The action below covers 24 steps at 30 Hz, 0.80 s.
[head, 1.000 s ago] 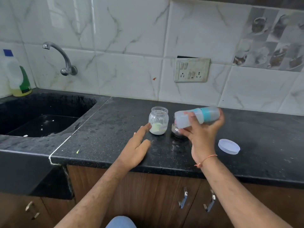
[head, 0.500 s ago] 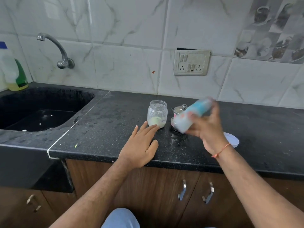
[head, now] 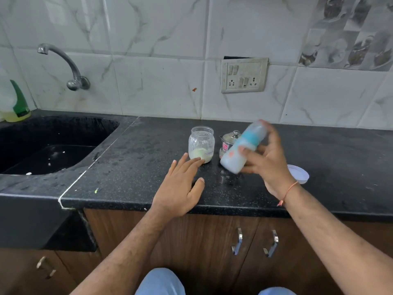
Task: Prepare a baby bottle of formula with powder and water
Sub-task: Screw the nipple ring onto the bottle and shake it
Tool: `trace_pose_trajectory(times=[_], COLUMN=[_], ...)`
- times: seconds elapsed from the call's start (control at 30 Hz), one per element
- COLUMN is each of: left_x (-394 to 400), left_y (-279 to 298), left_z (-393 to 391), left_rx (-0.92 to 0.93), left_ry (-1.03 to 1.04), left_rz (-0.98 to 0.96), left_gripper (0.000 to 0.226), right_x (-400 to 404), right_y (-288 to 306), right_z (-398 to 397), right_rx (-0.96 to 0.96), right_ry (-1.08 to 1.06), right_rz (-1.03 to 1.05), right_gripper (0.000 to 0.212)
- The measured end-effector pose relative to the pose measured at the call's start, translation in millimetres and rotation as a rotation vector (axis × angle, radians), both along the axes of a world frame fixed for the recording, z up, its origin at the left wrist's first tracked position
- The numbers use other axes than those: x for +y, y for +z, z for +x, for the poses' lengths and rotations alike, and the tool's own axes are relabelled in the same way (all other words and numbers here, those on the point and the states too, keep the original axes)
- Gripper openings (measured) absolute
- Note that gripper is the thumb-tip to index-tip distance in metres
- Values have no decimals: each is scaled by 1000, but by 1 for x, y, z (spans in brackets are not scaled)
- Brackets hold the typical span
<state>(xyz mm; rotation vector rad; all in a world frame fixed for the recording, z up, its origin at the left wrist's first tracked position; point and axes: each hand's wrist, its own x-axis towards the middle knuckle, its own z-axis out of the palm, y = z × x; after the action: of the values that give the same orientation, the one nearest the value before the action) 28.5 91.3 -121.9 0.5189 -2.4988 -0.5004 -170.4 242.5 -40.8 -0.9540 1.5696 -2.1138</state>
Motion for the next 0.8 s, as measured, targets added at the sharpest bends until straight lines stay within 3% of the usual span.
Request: trace_pose_trajectory(times=[0.07,0.17,0.3,0.4,0.5,0.6,0.63,0.73,0.8], left_x=[0,2,-1,1,-1,1,0,-2,-1], left_y=[0,-1,-1,-1,-2,-3,-2,-2,-2], left_z=[-1,0,-2,-1,-2,-1,0,-1,0], left_rx=[3,-1,9,12,31,34,33,49,53], left_ry=[0,-11,-3,-4,-4,-8,-13,-12,-11], left_rz=[-6,-8,-16,-5,-4,12,19,27,50], left_gripper=[69,68,65,64,63,63,62,62,62], right_x=[0,-1,2,3,5,4,4,5,5], right_y=[-5,-4,-9,-11,-15,-15,-16,-13,-9], right_z=[-8,-5,-10,-6,-13,-5,-3,-12,-9], right_rx=[-164,-28,-135,21,-157,9,29,-163,-58], right_ry=[-118,-19,-111,2,-121,21,28,-116,-33], right_rz=[-154,49,-86,114,-90,102,114,-117,22], right_gripper=[69,72,65,71,61,70,72,68,73])
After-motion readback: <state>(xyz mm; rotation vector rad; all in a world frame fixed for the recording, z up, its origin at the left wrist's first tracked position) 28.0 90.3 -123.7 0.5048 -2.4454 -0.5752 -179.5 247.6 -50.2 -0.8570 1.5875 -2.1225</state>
